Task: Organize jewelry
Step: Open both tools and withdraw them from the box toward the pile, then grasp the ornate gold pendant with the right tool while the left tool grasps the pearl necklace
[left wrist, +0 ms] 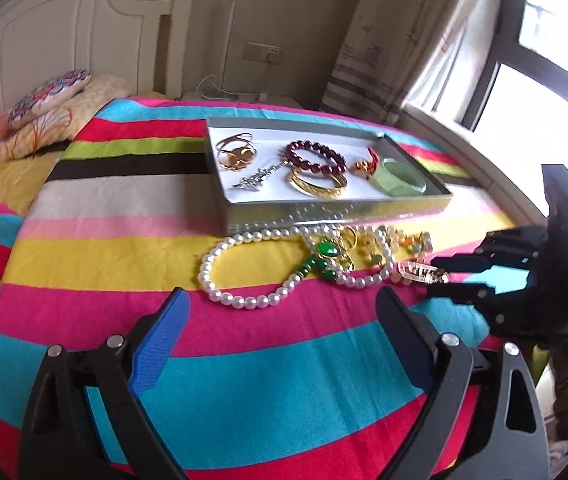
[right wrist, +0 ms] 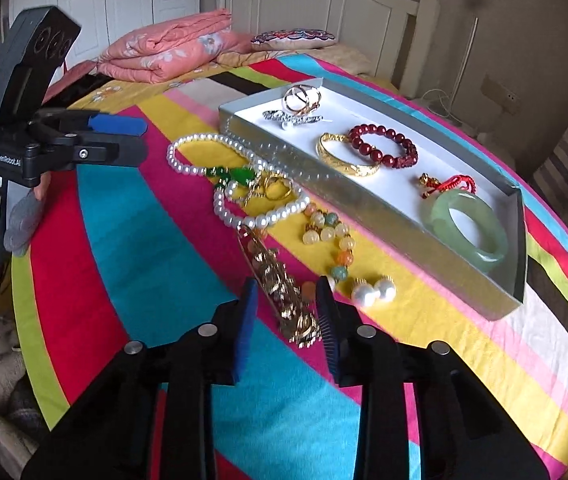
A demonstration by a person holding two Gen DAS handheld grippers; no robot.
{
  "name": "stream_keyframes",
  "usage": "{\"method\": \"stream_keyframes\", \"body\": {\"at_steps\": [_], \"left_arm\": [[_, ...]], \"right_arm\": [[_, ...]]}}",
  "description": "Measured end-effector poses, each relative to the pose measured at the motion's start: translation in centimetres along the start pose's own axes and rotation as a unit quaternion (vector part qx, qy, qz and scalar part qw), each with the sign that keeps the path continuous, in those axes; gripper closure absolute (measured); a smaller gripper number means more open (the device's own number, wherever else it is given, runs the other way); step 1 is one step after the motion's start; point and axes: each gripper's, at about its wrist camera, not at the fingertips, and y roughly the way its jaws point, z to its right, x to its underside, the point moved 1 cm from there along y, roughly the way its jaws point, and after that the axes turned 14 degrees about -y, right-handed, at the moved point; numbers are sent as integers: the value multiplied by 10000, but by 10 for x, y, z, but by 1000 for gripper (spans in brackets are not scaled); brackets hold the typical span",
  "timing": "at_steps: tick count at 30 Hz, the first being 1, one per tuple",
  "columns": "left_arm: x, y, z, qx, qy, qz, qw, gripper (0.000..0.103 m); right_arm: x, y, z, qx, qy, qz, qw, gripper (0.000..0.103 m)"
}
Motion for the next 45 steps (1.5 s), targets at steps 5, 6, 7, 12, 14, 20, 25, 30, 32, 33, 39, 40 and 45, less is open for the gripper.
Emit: {"method": "stream_keyframes", "body": {"at_steps": [5, 6, 7, 12, 14, 20, 25, 30, 32, 33, 39, 40, 45], "left_arm": [[3, 11, 32, -401, 833, 50, 9957, 11], [2, 13, 37, -378, 889, 34, 9953, 14], [1, 16, 40, -291, 916, -18, 9954, 18], [-22, 36, 41, 152, 196, -343, 9991, 35], [-32, 43, 34, 204, -328, -426, 9983, 39], [-44, 58, 31, -3, -1047, -677, 9922, 57], [-44, 80, 42, -414, -1087, -1058, 9876, 64], [-46, 83, 37, -441, -1221, -911, 9873, 91], [-46, 72, 33, -125, -1412, -743, 9871, 96], [-48, 64, 30, -2, -1531, -643, 9861, 96], [-59, 20, 29, 670, -1648, -380, 9833, 96], [-61, 18, 31, 798, -1644, -442, 9822, 96], [-61, 8, 28, 654, -1645, -190, 9840, 97]], "right_arm": [[9, -16, -10, 477, -96, 87, 9988, 82], [11, -21, -9, 496, -8, 166, 9986, 82], [15, -25, -8, 488, 114, 241, 9984, 82], [28, -43, -2, 354, 567, 614, 9959, 82], [29, -46, 0, 347, 647, 684, 9949, 82], [33, -49, 9, 219, 919, 821, 9921, 82], [36, -53, 13, 157, 1060, 929, 9899, 82], [38, -58, 14, 148, 1111, 1059, 9880, 81], [39, -59, 15, 123, 1146, 1109, 9871, 81], [39, -60, 16, 104, 1167, 1133, 9866, 81], [41, -64, 18, 109, 1262, 1239, 9842, 81], [41, -65, 17, 133, 1254, 1258, 9840, 81], [40, -66, 16, 154, 1266, 1253, 9839, 81]]}}
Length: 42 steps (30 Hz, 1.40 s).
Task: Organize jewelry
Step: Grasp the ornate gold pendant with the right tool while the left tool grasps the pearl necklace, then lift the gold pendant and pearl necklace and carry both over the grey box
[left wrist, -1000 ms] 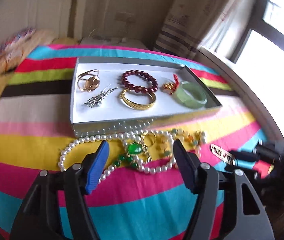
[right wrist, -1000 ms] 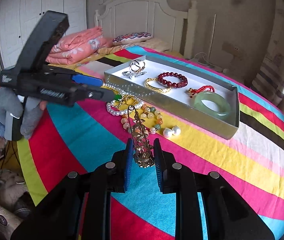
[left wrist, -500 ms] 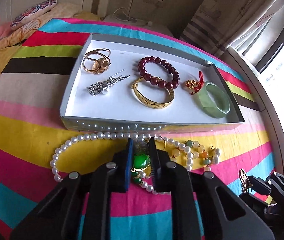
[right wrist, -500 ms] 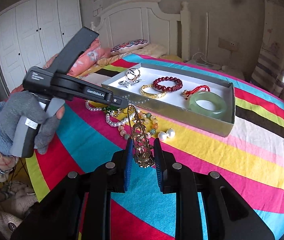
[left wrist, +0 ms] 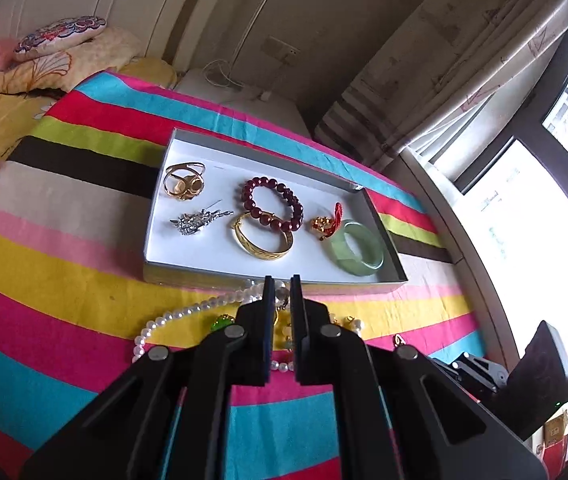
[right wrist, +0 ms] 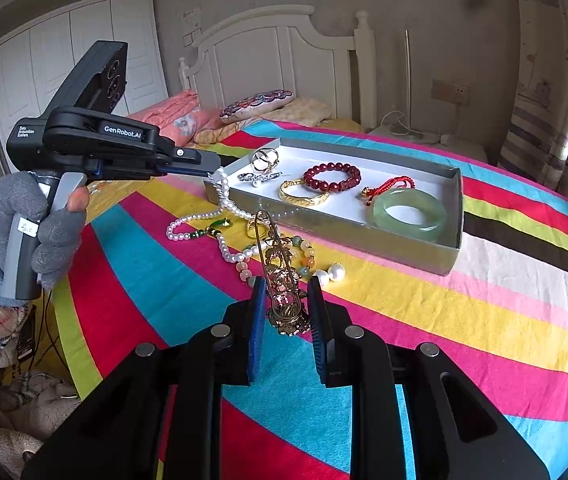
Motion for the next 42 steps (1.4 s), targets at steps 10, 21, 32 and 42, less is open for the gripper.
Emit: {"method": "stream_keyframes", "body": {"at_steps": [10, 21, 32, 42], "left_arm": [[-15, -82, 62, 705, 663, 780, 9922, 97], [-35, -121, 119, 867, 1259, 1108, 9820, 96], [-74, -97, 147, 681, 1299, 1148, 9825, 96], [-100, -56, 165, 857, 1156, 983, 9847, 96]], "right_arm": [[-10, -16, -2, 159, 109, 346, 9992, 82], [-53, -42, 5, 538, -63, 678, 9962, 82], [-71, -23, 32, 734, 69, 575, 9956, 82], [-75, 25, 67, 860, 438, 168, 9952, 82]]}}
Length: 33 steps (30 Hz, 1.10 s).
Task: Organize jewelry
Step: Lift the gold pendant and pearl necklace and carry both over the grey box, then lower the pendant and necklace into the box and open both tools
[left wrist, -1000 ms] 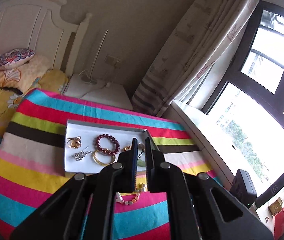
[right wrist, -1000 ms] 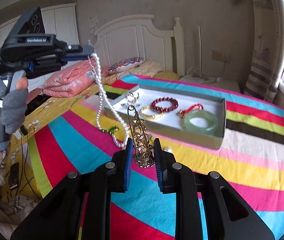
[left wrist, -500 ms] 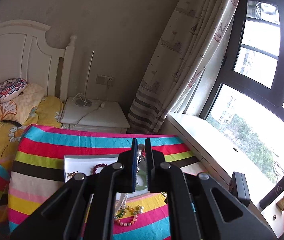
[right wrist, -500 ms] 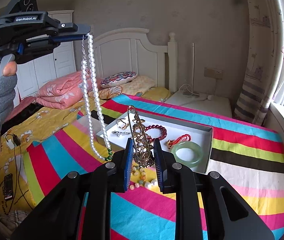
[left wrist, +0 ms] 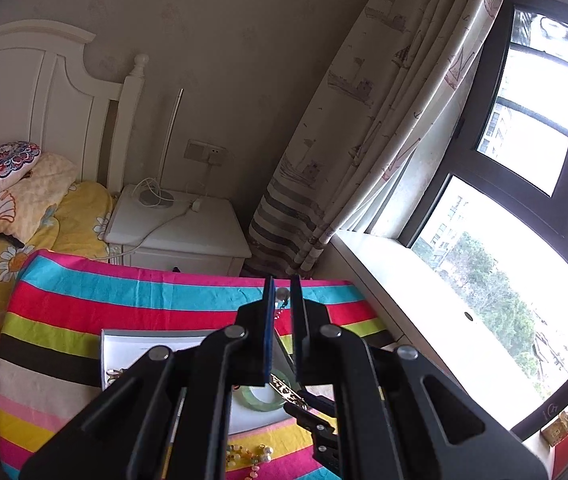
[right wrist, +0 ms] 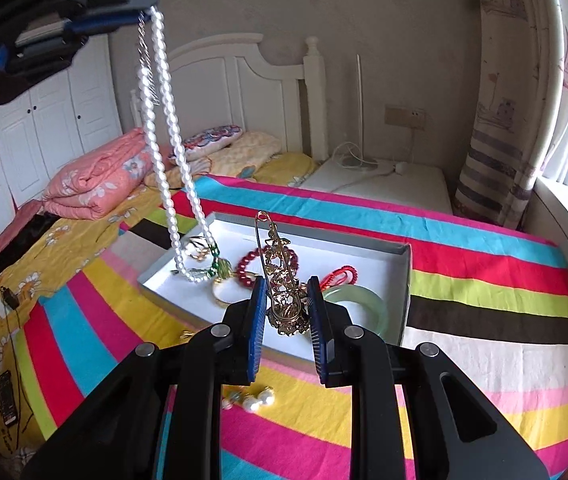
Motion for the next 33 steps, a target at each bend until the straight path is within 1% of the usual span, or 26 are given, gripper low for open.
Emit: {"method": "stream_keyframes", "body": {"at_steps": [4, 6, 10, 13, 16, 19, 22, 25, 28, 31, 33], "left_arm": [[-4, 11, 3, 127, -52, -27, 9999, 96], [-2, 18, 0, 112, -47, -47, 9999, 96], [10, 35, -24, -167, -73, -153, 9997, 96], [19, 54, -57, -436, -267, -275, 9983, 96], [30, 75, -91, -672, -453, -502, 9954, 96], [43, 95, -118, -930, -518, -692, 9919, 96], [53, 111, -140, -1198, -509, -803, 9882, 96], [67, 124, -153, -1452, -422, -942, 9840, 96], [83, 129, -160, -1485, -440, -1063, 9822, 96], [99, 128, -161, -1502, -340, -1141, 9815, 96], [106, 126, -161, -1469, -337, -1194, 9813, 95]], "right_arm": [[-1, 21, 12, 66, 159, -139, 9998, 82], [-3, 30, 16, 123, 190, -202, 9995, 82], [-4, 45, 26, 213, 296, -316, 9988, 82], [-5, 54, 32, 260, 341, -392, 9983, 82], [-7, 65, 35, 291, 300, -506, 9978, 82], [-10, 80, 35, 308, 179, -679, 9971, 82], [-14, 95, 38, 276, 111, -840, 9960, 82], [-20, 111, 39, 260, -2, -1009, 9946, 82], [-26, 126, 37, 248, -248, -1142, 9928, 81], [-28, 143, 35, 370, -673, -1373, 9875, 82], [-27, 154, 39, 378, -784, -1544, 9842, 81]]}}
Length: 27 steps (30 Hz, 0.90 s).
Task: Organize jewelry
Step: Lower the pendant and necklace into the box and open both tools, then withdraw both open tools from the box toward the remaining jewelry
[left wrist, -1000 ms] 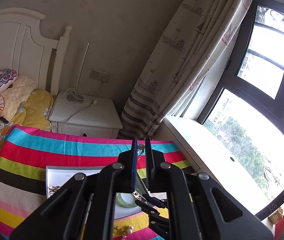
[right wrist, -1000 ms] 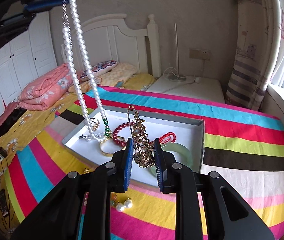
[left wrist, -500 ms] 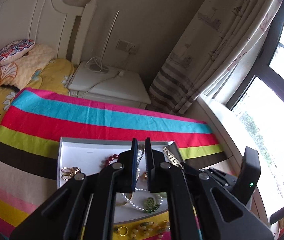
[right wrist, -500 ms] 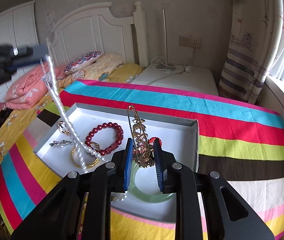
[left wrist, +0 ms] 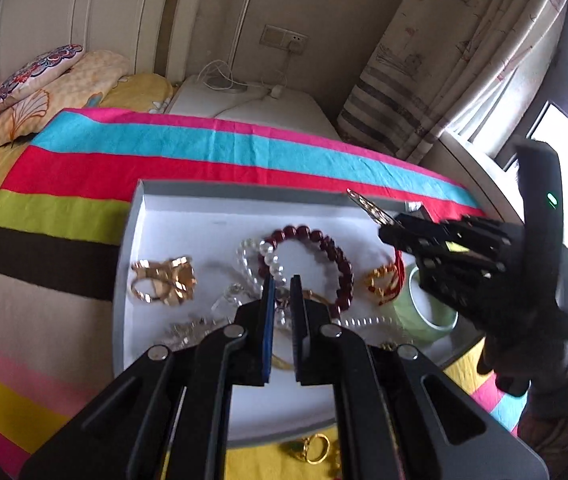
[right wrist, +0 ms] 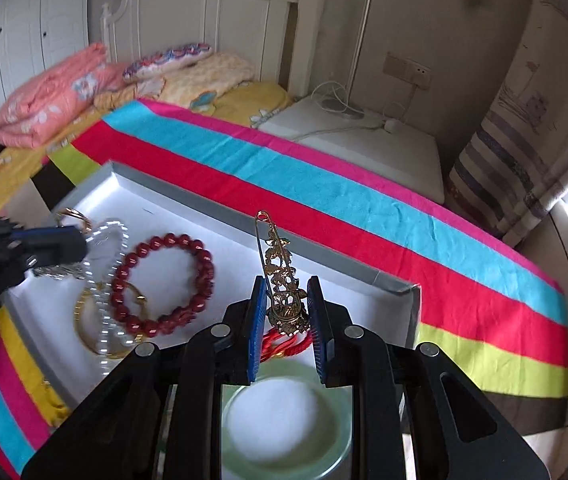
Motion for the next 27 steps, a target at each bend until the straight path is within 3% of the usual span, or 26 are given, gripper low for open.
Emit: {"method": "stream_keyframes", "body": {"at_steps": [1, 4, 6, 7, 9, 10, 11, 16, 23, 27], "left_arm": [[3, 1, -1, 21, -21, -34, 10000, 94], [8, 2, -5, 35, -121, -98, 9999, 73], [9, 1, -9, 46, -272, -85, 9996, 46], [10, 0, -12, 81, -373, -59, 9993, 41], [10, -6, -15, 91, -454, 31, 9989, 32], [10, -9, -15, 105, -496, 69, 9987, 30], [10, -12, -17, 130, -536, 112, 9984, 29], [17, -39, -23, 158, -693, 498, 9962, 21], [46, -88, -24, 1, -335, 1308, 9908, 3], [71, -104, -27, -17, -162, 1327, 9910, 3]], "right_arm": [[1, 6, 2, -76, -9, -93, 9999, 81], [2, 16, 7, -210, 5, -234, 9995, 81], [2, 15, 6, -266, -39, -232, 9994, 81], [1, 15, 5, -280, -56, -246, 9993, 80], [2, 13, 4, -367, -25, -249, 9990, 64], [2, 11, 3, -422, 12, -216, 9989, 44], [4, 9, 3, -471, 46, -154, 9988, 33], [7, -11, 3, -398, 169, 146, 9990, 32], [29, -78, 15, -654, 972, 1107, 9869, 29], [54, -114, -3, -750, 1025, 1445, 9813, 22]]}}
